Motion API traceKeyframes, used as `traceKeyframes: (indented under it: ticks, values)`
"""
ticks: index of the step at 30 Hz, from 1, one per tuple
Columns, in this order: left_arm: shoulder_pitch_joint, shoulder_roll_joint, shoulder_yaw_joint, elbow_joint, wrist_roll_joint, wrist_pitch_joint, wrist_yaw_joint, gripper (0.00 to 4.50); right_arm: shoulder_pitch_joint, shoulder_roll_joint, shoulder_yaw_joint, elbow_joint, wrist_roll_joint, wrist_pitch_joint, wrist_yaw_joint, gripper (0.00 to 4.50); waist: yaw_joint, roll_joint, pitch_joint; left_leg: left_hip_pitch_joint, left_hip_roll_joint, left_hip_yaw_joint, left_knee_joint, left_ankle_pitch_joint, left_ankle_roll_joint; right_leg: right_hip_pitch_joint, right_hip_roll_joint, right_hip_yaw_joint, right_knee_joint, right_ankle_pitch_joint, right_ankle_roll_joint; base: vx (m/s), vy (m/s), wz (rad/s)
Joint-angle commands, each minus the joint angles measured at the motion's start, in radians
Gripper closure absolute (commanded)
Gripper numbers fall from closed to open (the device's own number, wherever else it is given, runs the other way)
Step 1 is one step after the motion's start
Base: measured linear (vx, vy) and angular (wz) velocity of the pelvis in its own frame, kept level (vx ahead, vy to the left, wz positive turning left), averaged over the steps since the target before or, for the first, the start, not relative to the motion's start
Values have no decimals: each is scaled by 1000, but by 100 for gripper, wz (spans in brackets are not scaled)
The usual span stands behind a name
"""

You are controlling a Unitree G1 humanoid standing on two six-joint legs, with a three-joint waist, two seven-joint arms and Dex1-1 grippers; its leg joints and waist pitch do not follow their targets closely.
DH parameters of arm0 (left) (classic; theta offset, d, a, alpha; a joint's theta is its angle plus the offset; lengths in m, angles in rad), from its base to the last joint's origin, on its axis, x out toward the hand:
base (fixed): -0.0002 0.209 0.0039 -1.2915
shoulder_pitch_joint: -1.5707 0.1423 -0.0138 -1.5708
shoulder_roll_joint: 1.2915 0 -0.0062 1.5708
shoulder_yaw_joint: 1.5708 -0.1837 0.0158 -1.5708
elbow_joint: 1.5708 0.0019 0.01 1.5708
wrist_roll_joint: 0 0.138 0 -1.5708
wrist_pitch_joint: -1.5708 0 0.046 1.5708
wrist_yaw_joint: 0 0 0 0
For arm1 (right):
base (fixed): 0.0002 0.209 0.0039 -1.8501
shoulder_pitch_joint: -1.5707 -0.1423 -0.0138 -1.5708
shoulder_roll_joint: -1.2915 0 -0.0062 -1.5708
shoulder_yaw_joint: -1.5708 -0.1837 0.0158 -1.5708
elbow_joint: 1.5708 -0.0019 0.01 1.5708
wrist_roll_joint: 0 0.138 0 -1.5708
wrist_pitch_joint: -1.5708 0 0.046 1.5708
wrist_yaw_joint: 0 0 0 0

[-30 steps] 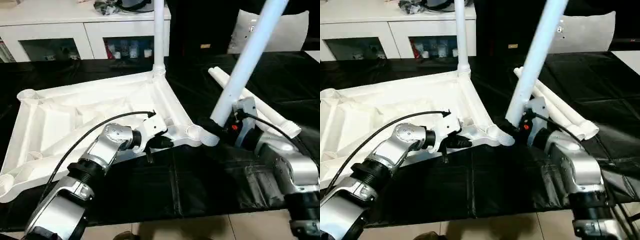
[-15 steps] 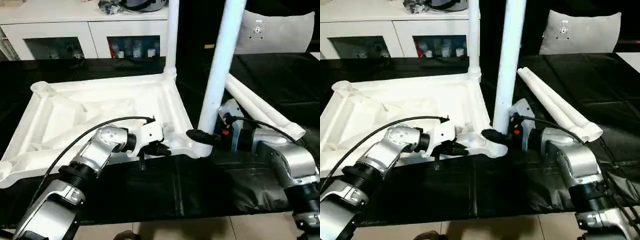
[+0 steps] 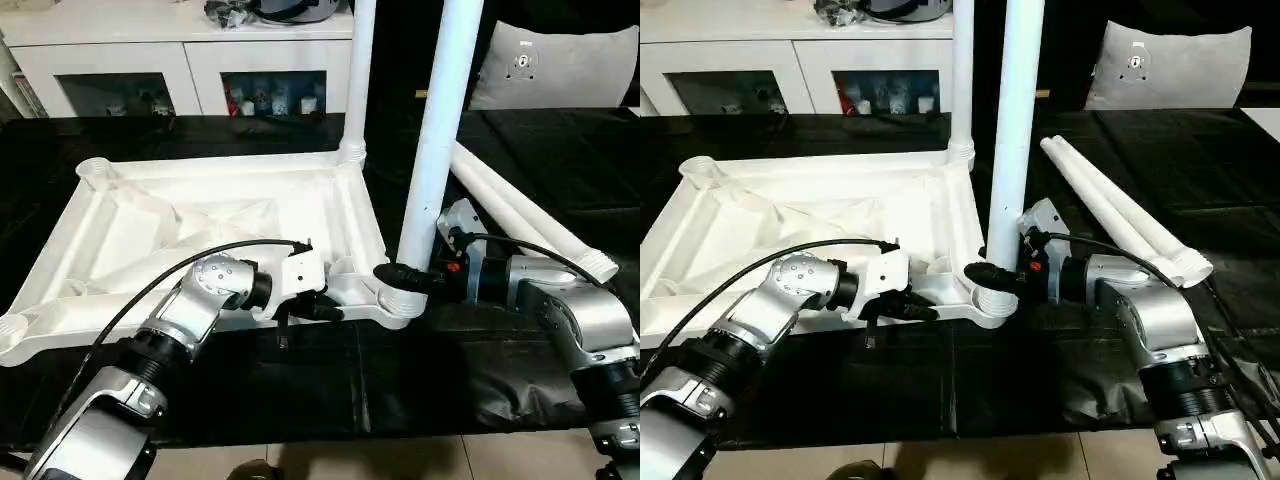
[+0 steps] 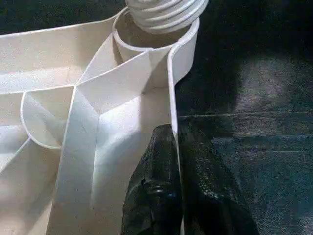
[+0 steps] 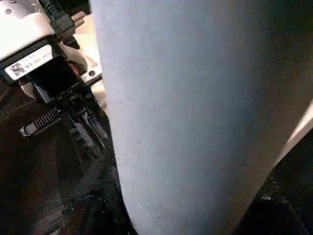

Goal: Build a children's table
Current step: Insert table leg to table base

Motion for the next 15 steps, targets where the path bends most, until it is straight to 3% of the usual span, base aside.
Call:
traceKeyframes:
  ticks: [1, 15]
  values:
    - [15, 12, -39, 0, 32, -1, -31, 450, -27, -8, 10, 20, -12, 4, 4, 259, -5, -16, -66, 22, 64, -15, -76, -148, 38, 36, -66, 29, -68, -70, -284, 0, 0, 0]
    - [14, 1, -34, -4, 38, 7, -14, 450, -20, 65, 10, 121, -35, -48, -28, 259, -5, -18, -66, 22, 64, -14, -76, -147, 35, 34, -68, 29, -70, -80, -279, 0, 0, 0]
